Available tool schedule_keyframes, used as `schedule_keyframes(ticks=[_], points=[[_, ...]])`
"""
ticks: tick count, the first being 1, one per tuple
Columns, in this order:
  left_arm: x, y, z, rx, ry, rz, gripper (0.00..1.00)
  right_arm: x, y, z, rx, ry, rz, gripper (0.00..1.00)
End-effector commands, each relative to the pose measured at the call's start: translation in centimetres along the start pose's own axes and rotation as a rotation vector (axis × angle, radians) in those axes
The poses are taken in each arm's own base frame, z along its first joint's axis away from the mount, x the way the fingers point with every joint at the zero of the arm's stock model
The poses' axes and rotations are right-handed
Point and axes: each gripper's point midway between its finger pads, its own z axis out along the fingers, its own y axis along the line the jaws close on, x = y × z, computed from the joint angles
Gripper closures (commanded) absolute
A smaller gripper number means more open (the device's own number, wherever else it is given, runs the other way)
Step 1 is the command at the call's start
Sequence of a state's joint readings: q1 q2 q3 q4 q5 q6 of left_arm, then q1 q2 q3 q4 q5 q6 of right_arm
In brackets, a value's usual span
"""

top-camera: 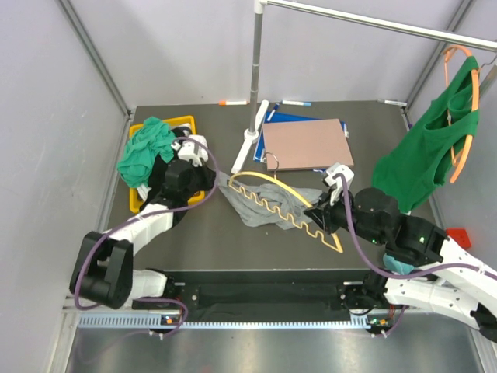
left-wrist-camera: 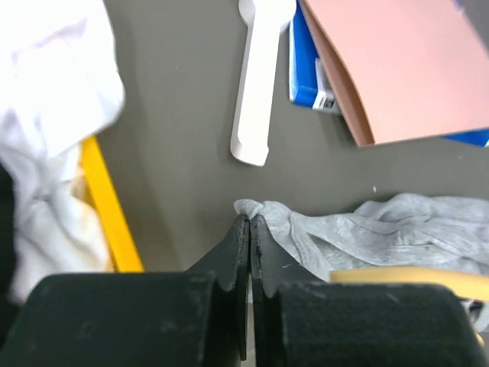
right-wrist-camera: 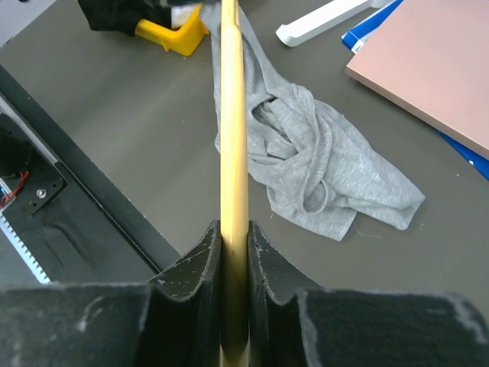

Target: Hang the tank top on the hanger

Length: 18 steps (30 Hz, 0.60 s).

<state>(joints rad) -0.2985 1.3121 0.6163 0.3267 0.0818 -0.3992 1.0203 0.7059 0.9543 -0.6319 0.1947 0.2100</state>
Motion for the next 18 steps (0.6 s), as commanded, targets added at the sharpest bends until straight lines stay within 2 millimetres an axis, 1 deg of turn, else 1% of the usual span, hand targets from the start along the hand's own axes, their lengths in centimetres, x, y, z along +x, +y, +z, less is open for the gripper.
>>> schedule_keyframes(ticks=[1, 2, 4, 5, 14, 18], points=[[-2.8, -0.6, -1.5, 0.08, -0.094, -0.01, 1.0, -1.9, 0.8, -0.9, -0.04, -0.074, 0.01, 1.0], [-3.3, -0.1, -1.8, 0.077, -0.104, -0.015, 1.0, -2.0, 0.9, -1.0, -0.05, -0.077, 0.009, 1.0], [-3.2, 0.0, -2.1, 0.093, -0.093, -0.02, 1.0, -1.9, 1.1, -0.9, -0.062, -0.076, 0.009, 1.0], [-3.4, 0.4, -2.2, 0.088, -0.096, -0.022, 1.0, -1.9, 1.2, -0.9, -0.069, -0.079, 0.009, 1.0], [-3.6, -0.8, -3.2, 0.158, -0.077, 0.018, 1.0, -2.3, 1.0, -0.5, -0.054, -0.099, -0.018, 1.0], [-3.7, -1.3, -3.7, 0.179, -0.073, 0.043, 1.0, -3.1, 1.0, -0.5, -0.052, -0.124, -0.029, 1.0]])
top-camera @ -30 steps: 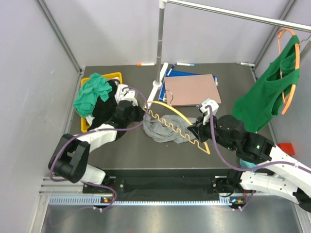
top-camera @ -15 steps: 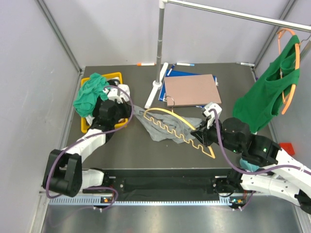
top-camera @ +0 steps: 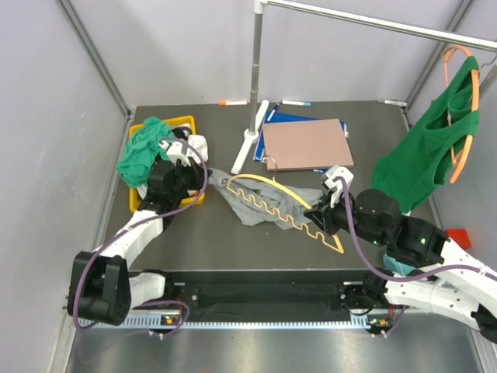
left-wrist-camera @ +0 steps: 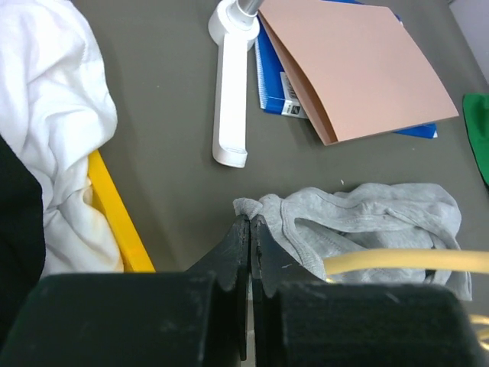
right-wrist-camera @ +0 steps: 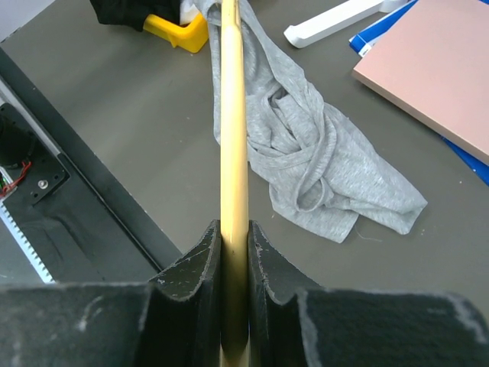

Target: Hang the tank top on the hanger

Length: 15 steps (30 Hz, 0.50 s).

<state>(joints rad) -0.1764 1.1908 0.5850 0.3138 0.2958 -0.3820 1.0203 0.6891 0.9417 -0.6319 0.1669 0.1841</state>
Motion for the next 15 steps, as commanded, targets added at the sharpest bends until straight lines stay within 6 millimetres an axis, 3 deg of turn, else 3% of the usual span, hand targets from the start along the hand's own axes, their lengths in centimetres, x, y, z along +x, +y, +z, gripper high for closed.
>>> schedule_keyframes(ticks=[1, 15], points=[[-1.34, -1.35, -0.94, 0.058, -0.027, 0.054, 1.0, -3.6, 0.6, -0.32, -0.022, -0.131, -0.006, 1.0], [-1.73, -1.07, -1.51, 0.028, -0.025, 0.079, 1.0, -4.3, 0.97, -0.63, -0.042, -0.154, -0.009, 1.0]])
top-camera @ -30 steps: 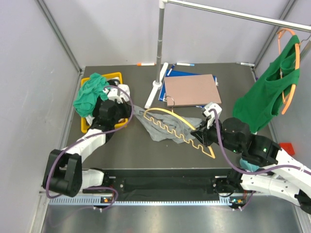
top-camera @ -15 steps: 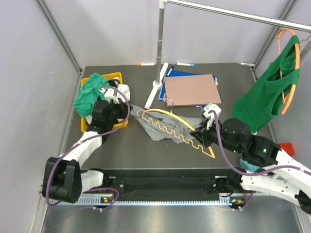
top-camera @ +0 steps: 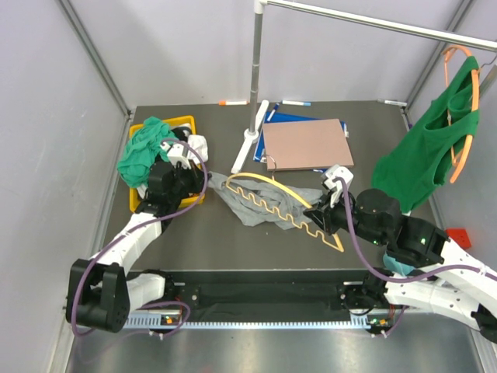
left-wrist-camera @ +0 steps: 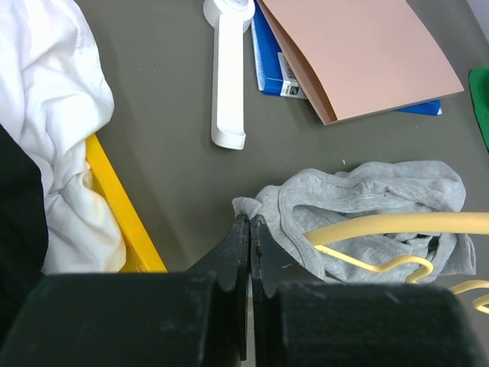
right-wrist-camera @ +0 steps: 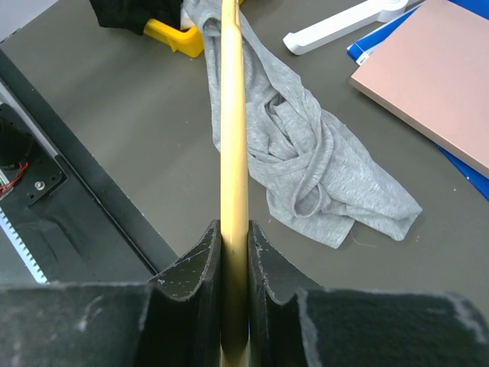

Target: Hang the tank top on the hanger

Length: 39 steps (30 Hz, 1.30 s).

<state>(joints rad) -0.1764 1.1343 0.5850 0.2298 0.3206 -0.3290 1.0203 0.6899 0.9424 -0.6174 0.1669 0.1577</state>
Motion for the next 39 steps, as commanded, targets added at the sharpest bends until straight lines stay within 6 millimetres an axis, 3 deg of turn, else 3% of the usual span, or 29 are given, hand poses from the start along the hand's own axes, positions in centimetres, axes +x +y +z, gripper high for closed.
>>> schedule_keyframes(ticks=[1, 10, 25, 33, 39], points=[[-2.2, -0.6, -0.5, 0.015, -0.059, 0.034, 1.0, -3.8, 1.0, -0.5, -0.042, -0.138, 0.014, 1.0], [-2.5, -1.2, -0.7, 0.038, -0.064, 0.023, 1.0, -4.2, 1.4, 0.0, -0.063, -0.156, 0.007, 1.0], [-3.9, -2.2, -1.1, 0.068, -0.101, 0.019, 1.0, -2.2, 2.6, 1.7, -0.118, -0.158, 0.063, 1.0], [-4.1, -3.4, -1.7, 0.115, -0.092, 0.007, 1.0, -1.8, 0.9, 2.2, -0.029, -0.181, 0.055, 1.0], [-4.3, -5.9, -2.6, 0.232, -0.071, -0.025, 1.0, -1.9, 0.4, 2.8, -0.01, -0.229, 0.035, 1.0]])
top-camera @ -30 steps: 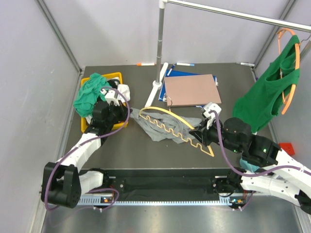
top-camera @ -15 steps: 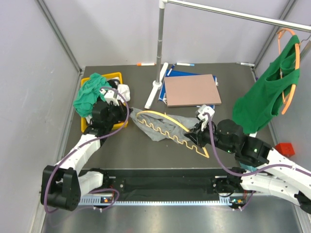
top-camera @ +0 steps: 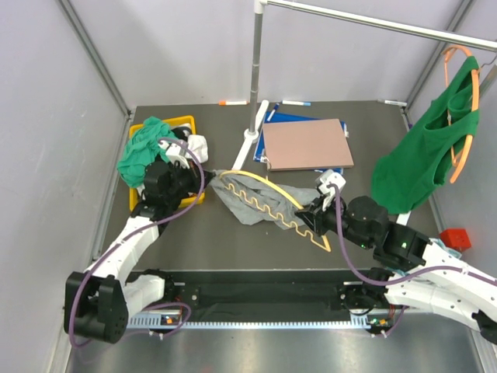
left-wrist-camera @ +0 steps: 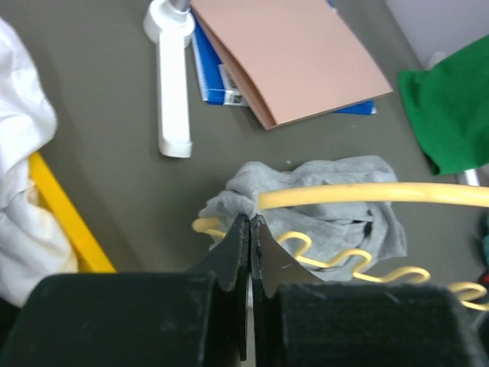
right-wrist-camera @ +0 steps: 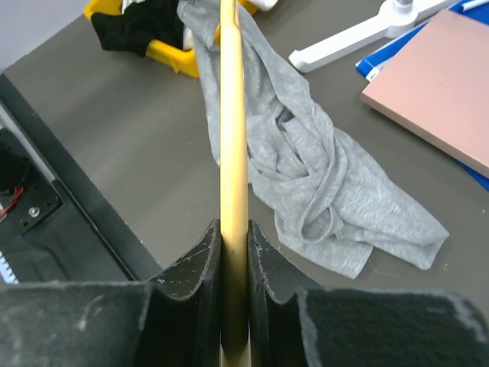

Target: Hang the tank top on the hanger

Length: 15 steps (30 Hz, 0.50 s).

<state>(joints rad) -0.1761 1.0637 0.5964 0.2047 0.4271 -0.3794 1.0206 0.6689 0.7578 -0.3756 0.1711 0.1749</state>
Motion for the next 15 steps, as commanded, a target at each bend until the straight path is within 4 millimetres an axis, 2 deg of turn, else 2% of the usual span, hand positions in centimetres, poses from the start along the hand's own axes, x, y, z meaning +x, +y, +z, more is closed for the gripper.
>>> schedule_keyframes(ticks=[1, 5, 8, 12, 15], points=[[-3.4, -3.4, -0.9, 0.126, -0.064, 0.004, 1.0, -3.6, 0.4, 0.2, -0.009, -0.164, 0.008, 1.0], [-4.2, -4.8, -1.0, 0.183, -0.065, 0.008, 1.0, -3.0, 1.3, 0.9, -0.056, -0.169, 0.021, 1.0], [-4.9, -5.0, -0.9, 0.191, -0.072, 0.019, 1.0, -2.6, 2.1, 1.5, -0.097, -0.171, 0.043, 1.0], [-5.5, -3.4, -0.5, 0.103, -0.084, 0.046, 1.0, -2.5, 3.2, 1.4, -0.156, -0.185, 0.085, 1.0], [-5.7, -3.7, -0.4, 0.121, -0.09, 0.048, 1.0, -1.8, 3.2, 1.5, -0.164, -0.186, 0.096, 1.0]])
